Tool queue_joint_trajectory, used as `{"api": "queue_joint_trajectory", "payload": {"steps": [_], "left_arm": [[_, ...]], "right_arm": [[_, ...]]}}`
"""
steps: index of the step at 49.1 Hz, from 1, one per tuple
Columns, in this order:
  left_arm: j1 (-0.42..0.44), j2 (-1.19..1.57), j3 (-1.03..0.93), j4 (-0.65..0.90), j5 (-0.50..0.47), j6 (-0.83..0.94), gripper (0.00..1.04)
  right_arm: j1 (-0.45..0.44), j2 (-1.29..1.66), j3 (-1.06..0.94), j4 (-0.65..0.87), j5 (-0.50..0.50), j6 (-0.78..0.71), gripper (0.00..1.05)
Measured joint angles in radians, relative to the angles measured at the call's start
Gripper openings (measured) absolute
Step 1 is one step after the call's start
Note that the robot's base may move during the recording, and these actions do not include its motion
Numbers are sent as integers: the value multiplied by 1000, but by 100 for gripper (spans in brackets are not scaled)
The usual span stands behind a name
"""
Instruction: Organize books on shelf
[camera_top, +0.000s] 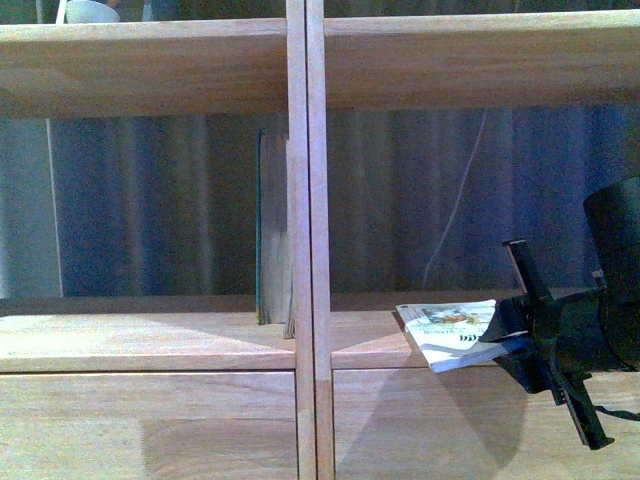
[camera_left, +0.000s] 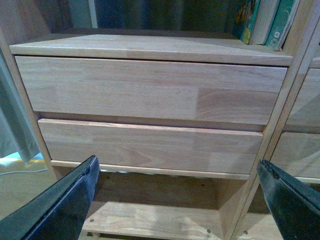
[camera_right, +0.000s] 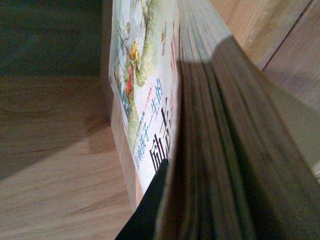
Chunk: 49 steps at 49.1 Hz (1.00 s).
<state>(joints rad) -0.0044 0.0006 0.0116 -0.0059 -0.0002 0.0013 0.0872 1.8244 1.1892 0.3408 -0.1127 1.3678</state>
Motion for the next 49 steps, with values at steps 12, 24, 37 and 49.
{"api": "queue_joint_trajectory", "payload": {"steps": [12, 24, 37, 49], "left_arm": [[0, 0, 0, 0, 0, 0, 97], [0, 0, 0, 0, 0, 0, 97], [0, 0, 0, 0, 0, 0, 97], [0, 0, 0, 0, 0, 0, 97]], "right_arm": [[-1, -11, -10, 5, 1, -19, 7], [-7, -41, -42, 19, -12, -48, 7], [-34, -134, -84, 24, -97, -105, 7], [-95, -347, -162, -3, -275, -189, 7]]}}
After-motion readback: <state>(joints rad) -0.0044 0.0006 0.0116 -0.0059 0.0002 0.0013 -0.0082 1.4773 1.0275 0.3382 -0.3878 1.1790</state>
